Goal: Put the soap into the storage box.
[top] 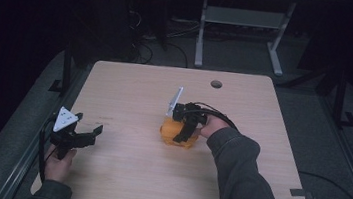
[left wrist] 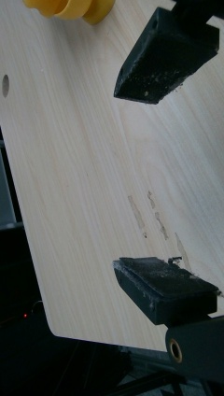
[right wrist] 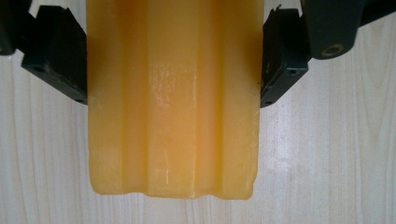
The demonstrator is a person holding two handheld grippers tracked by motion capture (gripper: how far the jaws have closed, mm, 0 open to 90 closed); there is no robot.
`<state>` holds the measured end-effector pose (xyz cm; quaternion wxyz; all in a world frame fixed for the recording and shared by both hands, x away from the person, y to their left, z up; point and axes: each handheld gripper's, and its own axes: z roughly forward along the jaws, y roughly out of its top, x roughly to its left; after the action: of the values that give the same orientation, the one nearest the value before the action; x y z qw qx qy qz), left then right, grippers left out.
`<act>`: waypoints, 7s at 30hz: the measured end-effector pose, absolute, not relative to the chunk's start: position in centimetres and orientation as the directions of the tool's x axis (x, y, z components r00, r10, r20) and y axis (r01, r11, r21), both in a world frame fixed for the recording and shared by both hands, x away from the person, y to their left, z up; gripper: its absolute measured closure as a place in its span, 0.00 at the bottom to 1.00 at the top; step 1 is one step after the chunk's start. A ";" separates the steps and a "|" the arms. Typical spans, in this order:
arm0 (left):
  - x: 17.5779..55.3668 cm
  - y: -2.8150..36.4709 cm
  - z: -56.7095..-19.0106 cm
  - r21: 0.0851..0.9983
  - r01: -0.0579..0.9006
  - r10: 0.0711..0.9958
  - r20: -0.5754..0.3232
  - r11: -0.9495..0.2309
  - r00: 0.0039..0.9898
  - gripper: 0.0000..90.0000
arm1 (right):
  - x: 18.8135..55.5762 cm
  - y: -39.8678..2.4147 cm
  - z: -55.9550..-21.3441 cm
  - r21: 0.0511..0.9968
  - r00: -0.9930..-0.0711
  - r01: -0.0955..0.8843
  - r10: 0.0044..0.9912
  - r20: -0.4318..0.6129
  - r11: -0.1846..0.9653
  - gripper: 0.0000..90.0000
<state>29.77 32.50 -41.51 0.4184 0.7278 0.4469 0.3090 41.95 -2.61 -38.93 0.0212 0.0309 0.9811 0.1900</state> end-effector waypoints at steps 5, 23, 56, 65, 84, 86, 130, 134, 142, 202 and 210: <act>29.7 32.4 -41.5 0.885 0.390 0.907 0.078 -0.253 0.413 0.16 | 42.1 -2.7 -39.0 0.383 -0.997 0.063 0.078 -0.023 0.922 0.22; 29.8 32.4 -41.5 0.884 0.393 0.908 0.079 -0.255 0.413 0.16 | 42.3 -2.8 -39.1 0.379 -0.993 0.110 0.116 0.008 0.919 0.19; 29.8 32.2 -41.6 0.883 0.393 0.907 0.079 -0.256 0.413 0.16 | 41.4 -4.5 -36.8 0.434 -0.991 0.109 0.133 -0.026 0.894 0.19; 29.8 32.2 -41.6 0.883 0.391 0.906 0.082 -0.260 0.416 0.16 | 41.1 -5.4 -36.2 0.451 -0.988 0.121 0.150 -0.029 0.884 0.19; 29.8 32.1 -41.6 0.881 0.391 0.904 0.088 -0.267 0.418 0.16 | 40.1 -8.0 -35.5 0.477 -0.979 0.158 0.199 -0.035 0.864 0.19; 29.9 32.1 -41.6 0.881 0.394 0.905 0.083 -0.262 0.417 0.16 | 40.1 -8.3 -35.4 0.480 -0.979 0.160 0.201 -0.036 0.863 0.19; 29.8 32.0 -41.6 0.876 0.394 0.901 0.095 -0.277 0.423 0.16 | 37.3 -14.8 -35.1 0.529 -0.951 0.239 0.307 -0.044 0.814 0.22; 29.8 32.0 -41.6 0.876 0.395 0.901 0.094 -0.277 0.423 0.16 | 37.0 -15.3 -35.5 0.528 -0.947 0.250 0.318 -0.039 0.812 0.22; 29.8 32.0 -41.7 0.876 0.393 0.901 0.096 -0.278 0.424 0.16 | 36.3 -16.5 -36.0 0.536 -0.941 0.263 0.336 -0.042 0.803 0.22; 29.4 31.4 -41.9 0.870 0.396 0.893 0.103 -0.294 0.438 0.16 | 29.3 -26.3 -42.7 0.615 -0.841 0.449 0.539 0.046 0.648 0.23; 29.4 31.3 -41.9 0.864 0.394 0.886 0.119 -0.315 0.448 0.16 | 27.9 -27.6 -43.9 0.626 -0.826 0.470 0.560 0.062 0.623 0.23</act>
<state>29.36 31.29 -41.93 0.4008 0.7505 0.4263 0.3071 27.91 -27.59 -43.94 0.0697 0.2867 0.8981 0.3262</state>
